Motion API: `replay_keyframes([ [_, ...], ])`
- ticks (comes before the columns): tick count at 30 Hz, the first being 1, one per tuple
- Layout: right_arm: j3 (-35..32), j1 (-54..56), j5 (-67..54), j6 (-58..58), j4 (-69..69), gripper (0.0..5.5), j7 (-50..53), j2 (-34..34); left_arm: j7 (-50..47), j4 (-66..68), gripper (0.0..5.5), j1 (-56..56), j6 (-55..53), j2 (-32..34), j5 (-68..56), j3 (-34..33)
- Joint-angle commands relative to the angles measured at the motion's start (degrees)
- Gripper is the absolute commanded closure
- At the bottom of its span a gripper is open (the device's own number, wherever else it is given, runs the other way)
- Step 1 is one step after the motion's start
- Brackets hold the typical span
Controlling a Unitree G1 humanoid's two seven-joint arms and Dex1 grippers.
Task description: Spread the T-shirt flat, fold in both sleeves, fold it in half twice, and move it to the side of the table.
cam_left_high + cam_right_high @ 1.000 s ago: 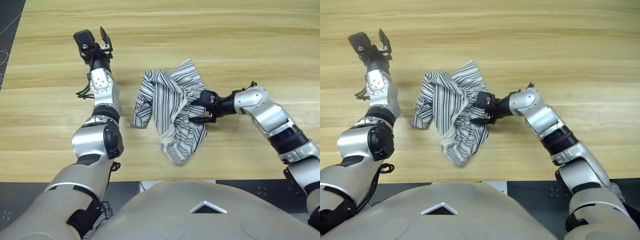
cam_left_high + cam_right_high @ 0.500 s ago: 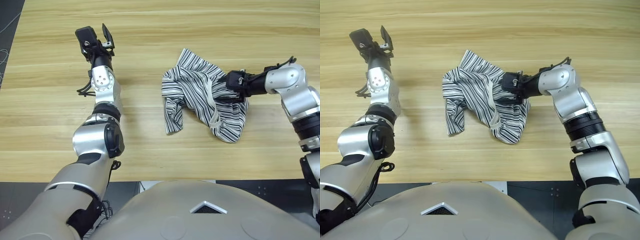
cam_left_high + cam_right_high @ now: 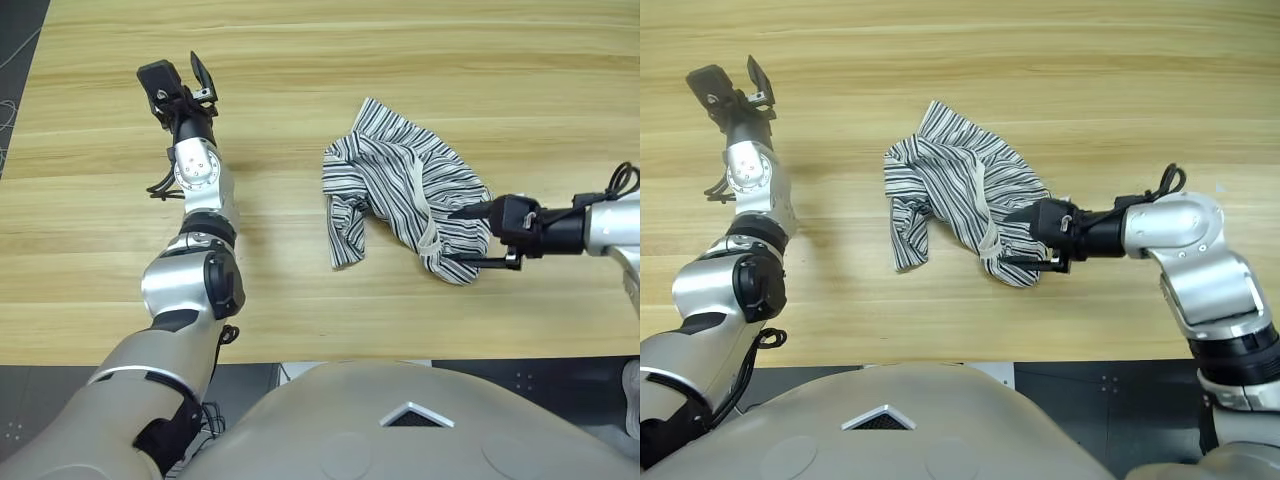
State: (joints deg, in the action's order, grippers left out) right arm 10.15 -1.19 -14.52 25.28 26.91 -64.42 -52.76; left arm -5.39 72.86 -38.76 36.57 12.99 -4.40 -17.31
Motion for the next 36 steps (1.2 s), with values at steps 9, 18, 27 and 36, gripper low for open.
replay_keyframes([
  [9, 4.2, -2.0, 6.6, -4.6, -8.5, 2.39, 7.0, 3.6, 0.2, -0.8, 2.06, 1.3, 0.2, 1.4, -1.0, -1.0],
  [18, 4.5, -6.5, 7.9, -6.6, -9.0, 2.39, 5.5, 2.0, 0.3, -1.2, 2.06, 1.5, 0.2, 1.8, -1.4, -1.3],
  [27, 3.9, -6.8, 8.7, -8.6, -7.8, 2.39, 5.6, 2.0, 0.3, -1.4, 2.06, 1.6, 0.1, 1.9, -1.8, -1.3],
  [36, 5.5, -7.4, 14.0, -13.7, -11.2, 3.79, 6.0, 1.6, 0.4, -1.4, 2.06, 1.7, 0.1, 1.9, -1.9, -1.4],
])
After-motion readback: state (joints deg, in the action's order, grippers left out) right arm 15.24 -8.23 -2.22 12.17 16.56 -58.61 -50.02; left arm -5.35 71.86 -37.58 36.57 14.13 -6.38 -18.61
